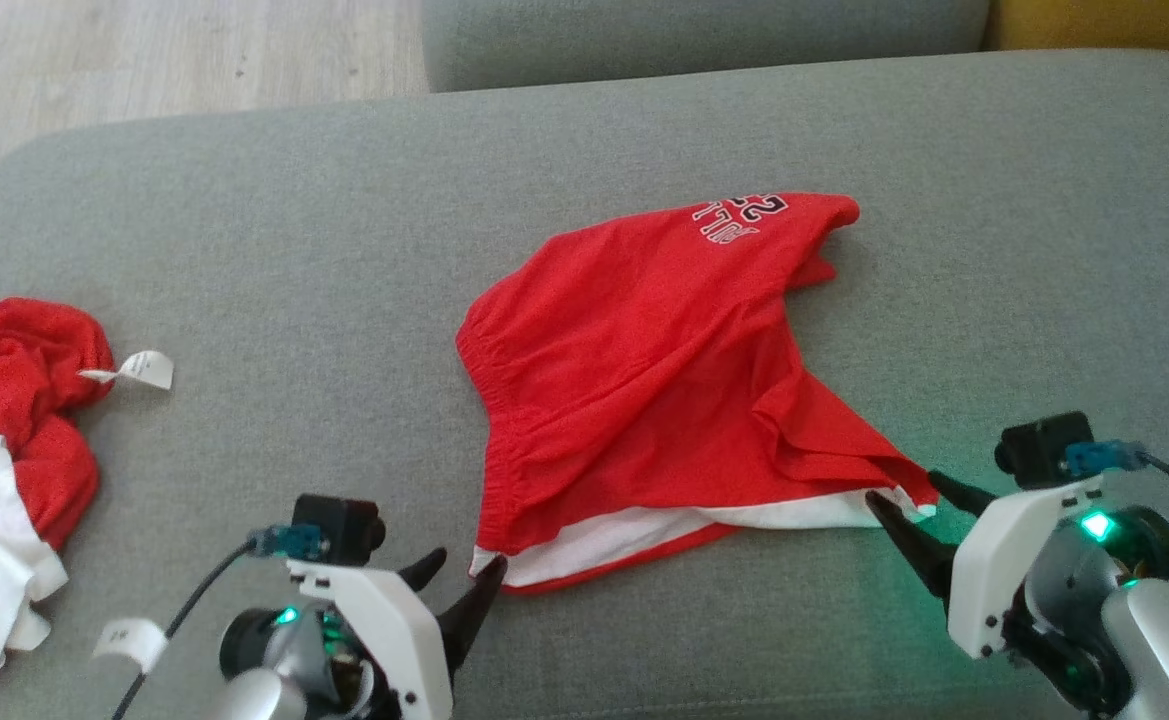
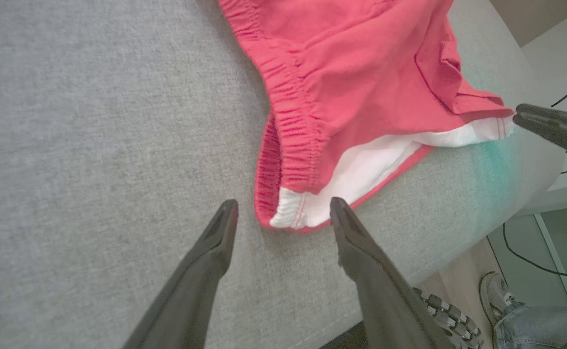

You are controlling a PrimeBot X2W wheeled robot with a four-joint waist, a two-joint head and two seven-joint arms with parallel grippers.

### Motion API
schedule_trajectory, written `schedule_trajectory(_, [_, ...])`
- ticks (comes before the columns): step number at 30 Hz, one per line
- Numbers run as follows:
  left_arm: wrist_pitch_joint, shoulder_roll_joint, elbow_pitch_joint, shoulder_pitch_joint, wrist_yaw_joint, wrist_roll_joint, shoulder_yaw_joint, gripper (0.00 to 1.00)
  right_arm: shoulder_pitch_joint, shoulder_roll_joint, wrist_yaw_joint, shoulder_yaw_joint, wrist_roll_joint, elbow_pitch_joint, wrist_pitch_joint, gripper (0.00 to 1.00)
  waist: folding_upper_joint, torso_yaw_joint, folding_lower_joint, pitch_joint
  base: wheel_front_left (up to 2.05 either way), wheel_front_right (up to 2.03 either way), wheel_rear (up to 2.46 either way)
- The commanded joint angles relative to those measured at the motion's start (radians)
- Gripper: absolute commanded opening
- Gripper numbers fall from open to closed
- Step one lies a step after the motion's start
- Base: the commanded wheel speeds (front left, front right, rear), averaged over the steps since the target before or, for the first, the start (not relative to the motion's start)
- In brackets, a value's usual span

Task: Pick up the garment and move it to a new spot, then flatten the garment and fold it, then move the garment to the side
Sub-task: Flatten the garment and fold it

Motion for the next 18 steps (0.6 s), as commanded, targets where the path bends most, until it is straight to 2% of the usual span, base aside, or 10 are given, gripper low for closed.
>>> schedule_trajectory(1, [-0.015,-0.002,-0.007,-0.067,-0.014,0.007,0.029,1.0,-0.038,-0.023,-0.001,0.016,0.01,-0.019,0.008,1.0,0.0,0.001,0.0,0.005,0.0,0.0,0.0])
schedule_trajectory(12, [-0.047,-0.038,0.115,-0.136,-0.073,0.002,0.002,1.0,-0.056,-0.023,-0.001,0.044,0.031,0.014,0.011,1.0,0.0,-0.003,0.0,0.026,0.0,0.0,0.0])
schedule_trajectory(13, [-0.048,-0.039,0.125,-0.14,-0.077,0.002,-0.001,1.0,-0.057,-0.023,-0.001,0.046,0.032,0.016,0.009,0.96,0.0,-0.004,0.0,0.027,0.0,0.0,0.0])
schedule_trajectory(15, [-0.052,-0.042,0.141,-0.149,-0.082,0.003,-0.004,1.0,-0.059,-0.024,-0.001,0.051,0.036,0.022,0.007,0.79,0.0,-0.004,0.0,0.03,0.0,0.0,0.0])
schedule_trajectory(16, [-0.055,-0.044,0.147,-0.152,-0.086,0.001,-0.005,1.0,-0.06,-0.025,-0.001,0.055,0.038,0.024,0.006,0.55,0.0,-0.004,0.0,0.031,0.0,0.0,0.0])
schedule_trajectory(17, [-0.056,-0.045,0.152,-0.155,-0.091,-0.001,-0.006,0.85,-0.062,-0.026,-0.001,0.06,0.04,0.026,0.003,0.34,0.0,-0.004,0.0,0.032,0.0,0.0,0.0])
schedule_trajectory(18, [-0.056,-0.046,0.157,-0.158,-0.095,-0.002,-0.008,0.37,-0.064,-0.027,-0.001,0.066,0.043,0.028,0.0,0.0,0.0,-0.004,0.0,0.033,0.0,0.0,0.0])
